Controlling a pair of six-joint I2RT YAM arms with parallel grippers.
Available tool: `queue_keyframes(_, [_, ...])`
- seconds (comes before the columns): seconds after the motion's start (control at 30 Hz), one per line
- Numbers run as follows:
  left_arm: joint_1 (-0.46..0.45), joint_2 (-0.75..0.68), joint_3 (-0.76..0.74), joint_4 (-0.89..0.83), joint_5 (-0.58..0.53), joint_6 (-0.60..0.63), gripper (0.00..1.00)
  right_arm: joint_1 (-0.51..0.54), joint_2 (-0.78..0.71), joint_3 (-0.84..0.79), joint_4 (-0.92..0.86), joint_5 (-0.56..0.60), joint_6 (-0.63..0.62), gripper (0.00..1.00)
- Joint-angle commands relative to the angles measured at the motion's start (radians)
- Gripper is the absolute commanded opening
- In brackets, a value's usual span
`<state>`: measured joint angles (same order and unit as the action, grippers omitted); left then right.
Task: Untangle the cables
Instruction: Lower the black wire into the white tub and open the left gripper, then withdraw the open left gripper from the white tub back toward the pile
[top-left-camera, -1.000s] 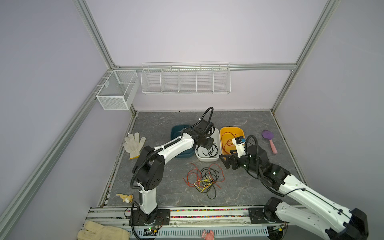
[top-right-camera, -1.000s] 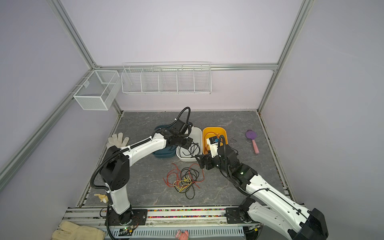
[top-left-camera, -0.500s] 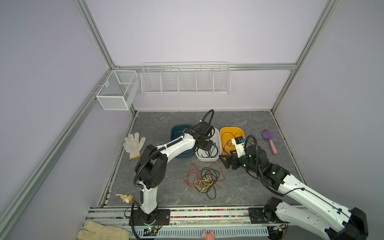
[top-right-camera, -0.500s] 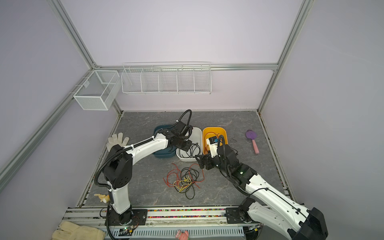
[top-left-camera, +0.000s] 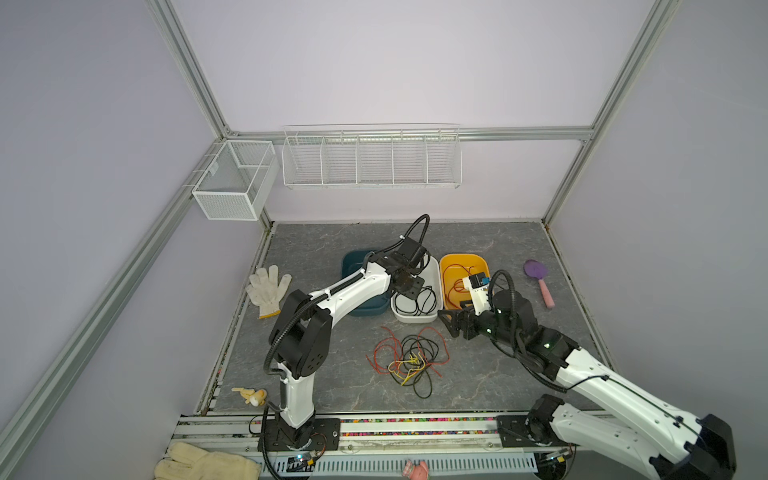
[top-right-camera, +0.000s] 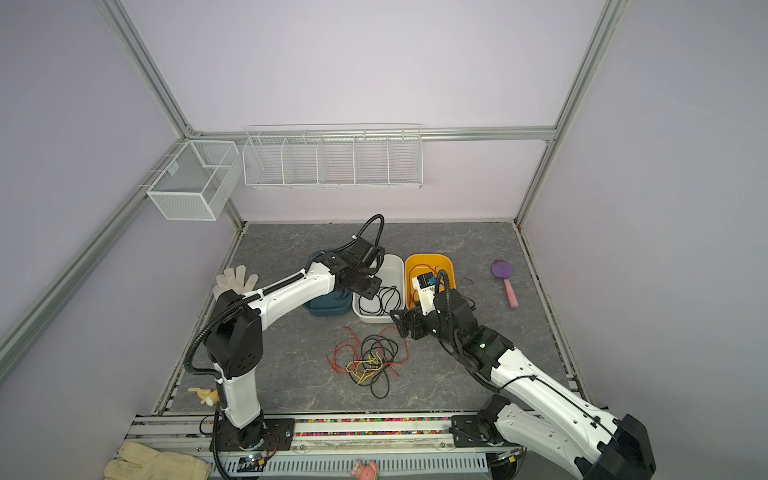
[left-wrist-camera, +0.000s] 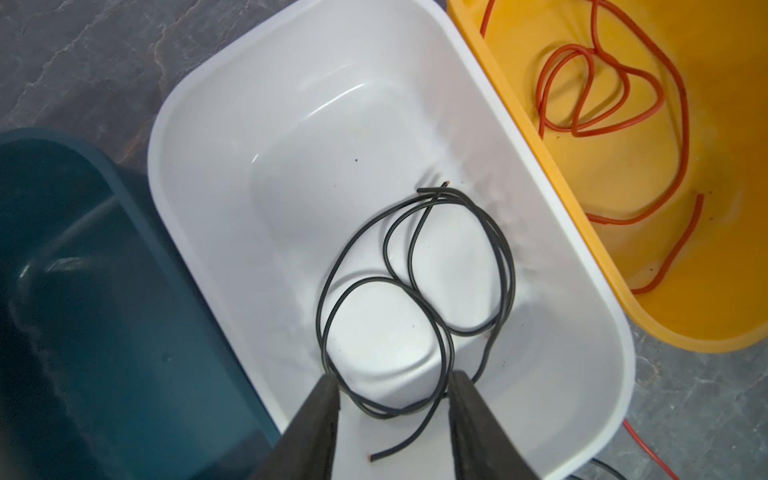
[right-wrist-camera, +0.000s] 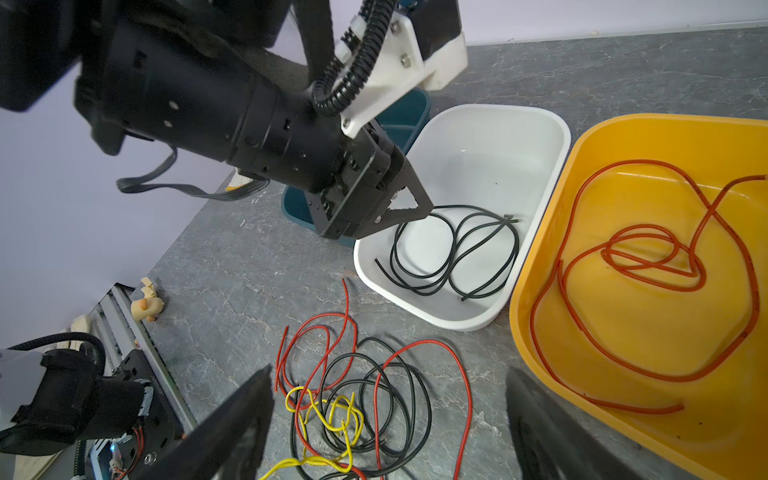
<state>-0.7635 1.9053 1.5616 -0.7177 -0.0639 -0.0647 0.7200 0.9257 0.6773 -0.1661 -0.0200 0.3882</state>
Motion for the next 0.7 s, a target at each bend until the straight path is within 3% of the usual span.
queue_keyframes(0.0, [0.005, -0.059, 0.016, -0.078, -0.037, 0.058, 0.49, 0.004, 0.014, -0.011, 0.022, -0.013, -0.002, 0.89])
queue_keyframes(0.37, [-0.001, -0.278, -0.104, -0.154, -0.098, 0.104, 0.59, 0.004, 0.050, -0.013, 0.039, -0.029, -0.001, 0.88])
queue_keyframes(0.6, [-0.028, -0.471, -0.260, -0.152, -0.129, 0.080, 0.65, 0.004, 0.088, 0.015, 0.018, -0.067, -0.015, 0.88])
queue_keyframes(0.67, [-0.038, -0.516, -0.311, -0.146, -0.132, 0.070, 0.70, 0.004, 0.094, 0.027, 0.005, -0.079, -0.017, 0.89])
